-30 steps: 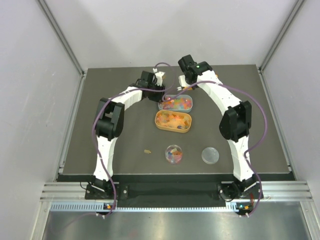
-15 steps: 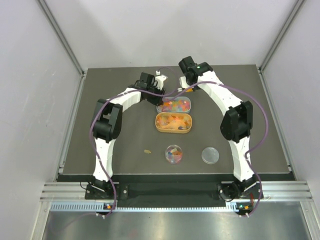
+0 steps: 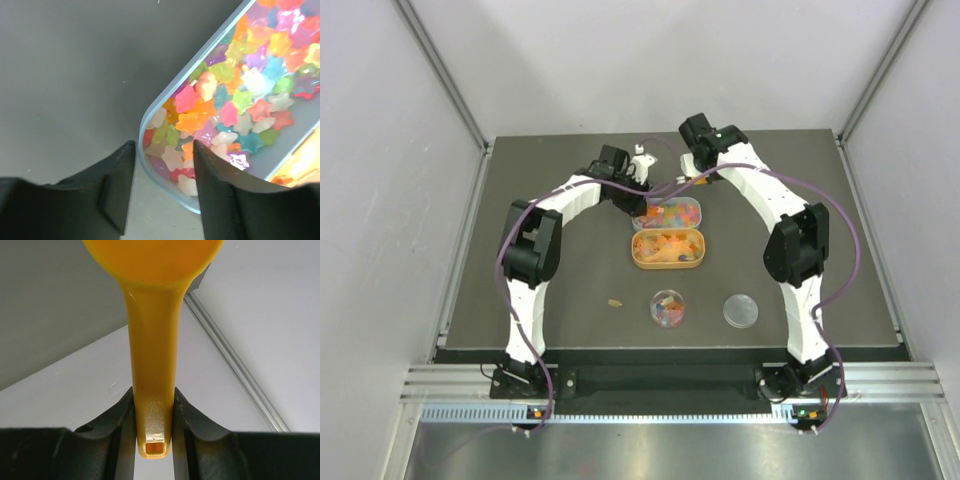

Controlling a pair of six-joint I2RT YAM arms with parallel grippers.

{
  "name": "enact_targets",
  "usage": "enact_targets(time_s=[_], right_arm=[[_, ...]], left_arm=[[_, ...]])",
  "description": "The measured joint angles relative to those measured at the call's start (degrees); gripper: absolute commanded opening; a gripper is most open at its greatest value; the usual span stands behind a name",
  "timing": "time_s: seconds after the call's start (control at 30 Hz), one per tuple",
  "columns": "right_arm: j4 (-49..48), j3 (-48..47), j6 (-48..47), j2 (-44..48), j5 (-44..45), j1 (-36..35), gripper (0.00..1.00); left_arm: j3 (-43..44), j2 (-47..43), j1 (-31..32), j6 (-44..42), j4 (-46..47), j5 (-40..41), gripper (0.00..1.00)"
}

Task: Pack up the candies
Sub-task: Adjust the storage box at the center of the board, then adjust the spatula.

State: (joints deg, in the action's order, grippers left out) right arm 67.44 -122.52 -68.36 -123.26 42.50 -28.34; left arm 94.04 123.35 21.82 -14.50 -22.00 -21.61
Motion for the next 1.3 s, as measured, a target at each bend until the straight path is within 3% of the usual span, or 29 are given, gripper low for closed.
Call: enact_targets(time_s=[0.1, 0.27, 0.37, 0.43, 0.53, 0.93, 1.2, 1.3], right_arm=[[-0.07, 0.66, 0.09, 0.35, -0.55, 0.0, 0.0], [-0.04, 1.77, 0.31, 2.69, -2.84, 0.0, 0.0], [-0.09, 1.77, 0.76, 4.72, -4.63, 0.0, 0.0], [-0.04, 1.68, 1.18, 5.95, -6.23, 0.0, 0.0], [0.13, 1.64, 1.6, 7.1, -8.81, -0.02, 0.0], [1.84, 1.64, 1.95, 8.13, -17.0, -0.81, 0.0], [3.06, 1.64, 1.31, 8.5, -17.11, -1.44, 0.0], [3.15, 1.64, 1.31, 8.5, -16.9, -1.44, 0.0]], left_arm=[[-0.09, -1.18, 0.0, 2.25, 0.11, -0.02, 0.64], [2.47, -4.9, -0.04, 5.6, -0.55, -0.04, 0.66], [3.96, -7.98, -0.09, 7.45, 0.04, -0.44, 0.5], [4.13, -9.9, -0.15, 9.29, 1.2, -1.6, 0.26], [4.79, -10.71, -0.17, 11.96, 3.26, -4.0, 0.08], [9.51, -2.27, 0.04, 21.55, 6.01, -7.52, 0.06], [11.3, -1.05, 1.16, 23.02, 6.58, -7.08, 0.06], [11.3, -1.05, 1.27, 22.88, 6.56, -6.73, 0.0]])
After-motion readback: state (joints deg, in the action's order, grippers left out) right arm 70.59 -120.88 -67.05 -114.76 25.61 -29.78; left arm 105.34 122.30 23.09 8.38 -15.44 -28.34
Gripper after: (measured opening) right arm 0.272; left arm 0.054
